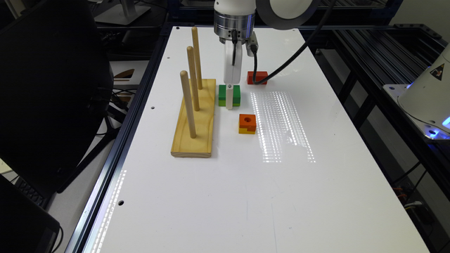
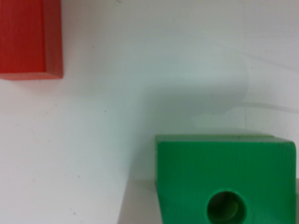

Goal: Pick up green block.

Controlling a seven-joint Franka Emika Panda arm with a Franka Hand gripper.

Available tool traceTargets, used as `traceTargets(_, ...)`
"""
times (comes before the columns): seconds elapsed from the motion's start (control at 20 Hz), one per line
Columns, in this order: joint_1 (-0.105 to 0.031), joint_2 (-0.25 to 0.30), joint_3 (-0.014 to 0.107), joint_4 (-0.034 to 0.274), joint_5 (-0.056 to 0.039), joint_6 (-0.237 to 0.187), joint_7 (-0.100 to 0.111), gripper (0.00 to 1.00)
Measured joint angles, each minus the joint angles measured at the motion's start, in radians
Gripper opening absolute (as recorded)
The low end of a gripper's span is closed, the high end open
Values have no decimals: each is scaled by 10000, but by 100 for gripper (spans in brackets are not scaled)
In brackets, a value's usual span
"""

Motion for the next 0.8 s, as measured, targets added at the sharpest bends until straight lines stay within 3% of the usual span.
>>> traceTargets(0.15, 0, -185, 0, -6, 0, -112, 0, 0)
traceTargets(0.45, 0, -1168, 4, -39, 0, -1129, 2, 0)
traceTargets(0.8, 0, -1279, 8, -82, 0, -1223, 2, 0)
